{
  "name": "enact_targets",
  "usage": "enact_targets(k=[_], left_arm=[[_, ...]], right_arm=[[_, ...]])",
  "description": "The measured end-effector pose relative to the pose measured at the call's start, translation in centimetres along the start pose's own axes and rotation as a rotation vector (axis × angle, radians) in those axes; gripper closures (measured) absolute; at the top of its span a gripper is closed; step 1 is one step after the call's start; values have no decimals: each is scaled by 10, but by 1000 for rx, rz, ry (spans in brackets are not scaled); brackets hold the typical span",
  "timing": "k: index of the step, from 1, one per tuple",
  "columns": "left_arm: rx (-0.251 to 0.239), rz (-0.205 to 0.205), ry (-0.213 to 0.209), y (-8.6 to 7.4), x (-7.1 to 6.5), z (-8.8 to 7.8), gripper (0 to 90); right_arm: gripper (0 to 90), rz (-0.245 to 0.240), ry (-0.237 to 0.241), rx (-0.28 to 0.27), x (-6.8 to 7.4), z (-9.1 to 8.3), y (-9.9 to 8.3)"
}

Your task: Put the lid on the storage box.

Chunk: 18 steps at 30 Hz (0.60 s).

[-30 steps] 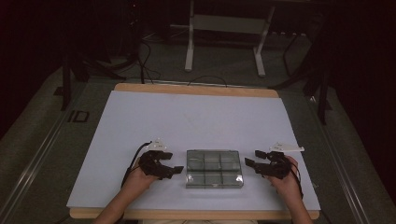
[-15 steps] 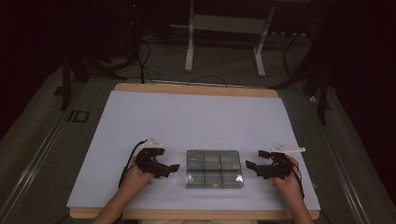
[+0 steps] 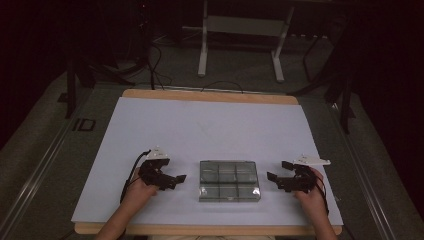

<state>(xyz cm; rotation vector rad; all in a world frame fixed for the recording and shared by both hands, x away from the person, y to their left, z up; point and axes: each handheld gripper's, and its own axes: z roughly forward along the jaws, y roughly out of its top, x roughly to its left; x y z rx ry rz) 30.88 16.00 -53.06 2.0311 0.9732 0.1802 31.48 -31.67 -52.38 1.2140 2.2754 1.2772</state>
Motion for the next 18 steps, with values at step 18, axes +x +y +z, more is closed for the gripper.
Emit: enact_targets(k=[18], left_arm=[[1,-36,34,-16,12,-15,35]], right_arm=[[150,18,-53,14,-10,-8,-15]])
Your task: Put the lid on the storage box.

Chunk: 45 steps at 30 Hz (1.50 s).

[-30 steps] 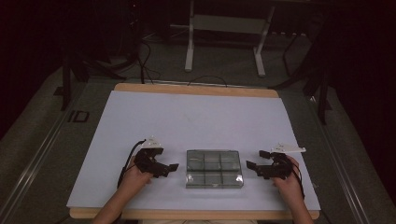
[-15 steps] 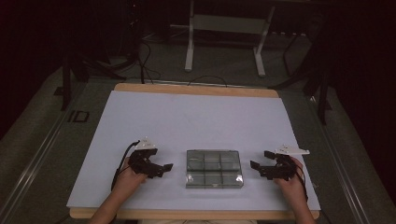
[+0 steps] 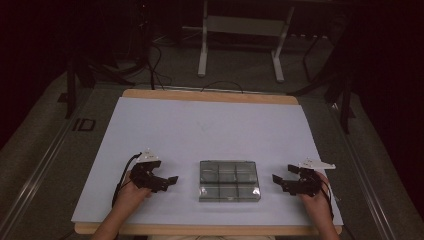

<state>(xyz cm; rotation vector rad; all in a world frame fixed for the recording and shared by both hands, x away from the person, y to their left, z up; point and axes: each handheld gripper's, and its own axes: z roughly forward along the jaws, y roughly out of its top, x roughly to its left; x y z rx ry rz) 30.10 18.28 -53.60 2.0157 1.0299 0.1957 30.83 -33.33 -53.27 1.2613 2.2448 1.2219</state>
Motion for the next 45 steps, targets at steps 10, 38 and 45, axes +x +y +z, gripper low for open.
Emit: enact_targets(k=[10,38,45], left_arm=[[-2,-10,21,-7,4,-5,35],[-34,-52,59,-21,15,-25,34],[-34,-56,80,-24,17,-30,35]], right_arm=[[150,21,-18,6,-5,-6,-6],[148,50,-67,-23,-14,-26,-21],[148,63,-86,-28,-19,-31,-24]])
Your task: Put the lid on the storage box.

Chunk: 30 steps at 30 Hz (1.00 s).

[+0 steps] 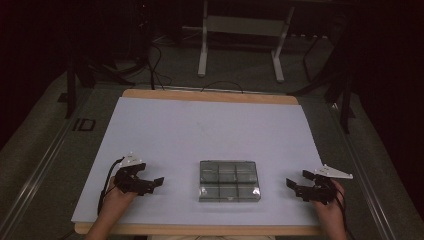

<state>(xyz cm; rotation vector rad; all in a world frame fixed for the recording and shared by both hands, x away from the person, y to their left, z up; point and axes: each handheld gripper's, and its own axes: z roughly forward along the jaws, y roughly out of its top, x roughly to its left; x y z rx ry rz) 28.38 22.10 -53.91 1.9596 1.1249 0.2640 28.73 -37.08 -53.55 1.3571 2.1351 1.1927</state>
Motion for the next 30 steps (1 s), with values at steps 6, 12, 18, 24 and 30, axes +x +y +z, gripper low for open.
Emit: enact_targets(k=[6,12,18,24,30], left_arm=[[-18,-12,18,-3,5,-7,35],[-31,-26,40,-7,10,-12,35],[-55,-45,68,-9,14,-15,34],[-67,-48,102,-11,15,-16,35],[-68,-24,170,-12,12,-13,35]], right_arm=[[148,8,-14,-3,-4,-2,-2],[148,16,-25,-12,-6,-3,-4],[144,14,-58,-22,-7,-3,-4],[145,36,-69,-43,-9,-5,-5],[144,40,-85,-57,-9,-5,-6]])
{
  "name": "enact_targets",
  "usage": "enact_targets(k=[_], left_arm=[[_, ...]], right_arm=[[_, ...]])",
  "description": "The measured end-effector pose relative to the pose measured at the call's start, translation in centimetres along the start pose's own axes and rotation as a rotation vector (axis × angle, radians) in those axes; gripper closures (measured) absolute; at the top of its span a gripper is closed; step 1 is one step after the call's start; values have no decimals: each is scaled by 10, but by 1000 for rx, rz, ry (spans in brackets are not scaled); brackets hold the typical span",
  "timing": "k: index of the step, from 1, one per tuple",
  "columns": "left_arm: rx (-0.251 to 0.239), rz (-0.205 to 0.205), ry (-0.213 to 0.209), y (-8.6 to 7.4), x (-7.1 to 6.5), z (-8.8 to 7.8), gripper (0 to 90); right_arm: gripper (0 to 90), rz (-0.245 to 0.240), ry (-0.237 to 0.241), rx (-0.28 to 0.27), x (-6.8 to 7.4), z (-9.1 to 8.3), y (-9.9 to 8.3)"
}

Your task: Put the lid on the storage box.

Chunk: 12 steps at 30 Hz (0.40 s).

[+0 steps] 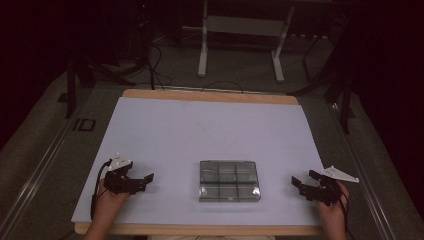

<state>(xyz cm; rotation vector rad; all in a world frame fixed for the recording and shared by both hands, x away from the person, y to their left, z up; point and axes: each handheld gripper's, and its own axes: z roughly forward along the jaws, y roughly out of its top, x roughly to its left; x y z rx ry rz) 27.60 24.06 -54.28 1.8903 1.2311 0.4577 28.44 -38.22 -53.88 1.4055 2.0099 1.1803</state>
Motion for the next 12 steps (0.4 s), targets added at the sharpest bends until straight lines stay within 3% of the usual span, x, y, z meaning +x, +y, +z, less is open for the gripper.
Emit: enact_targets(k=[12], left_arm=[[-25,-21,35,-2,0,-1,35]], right_arm=[[144,6,-30,-22,1,-1,-2]])
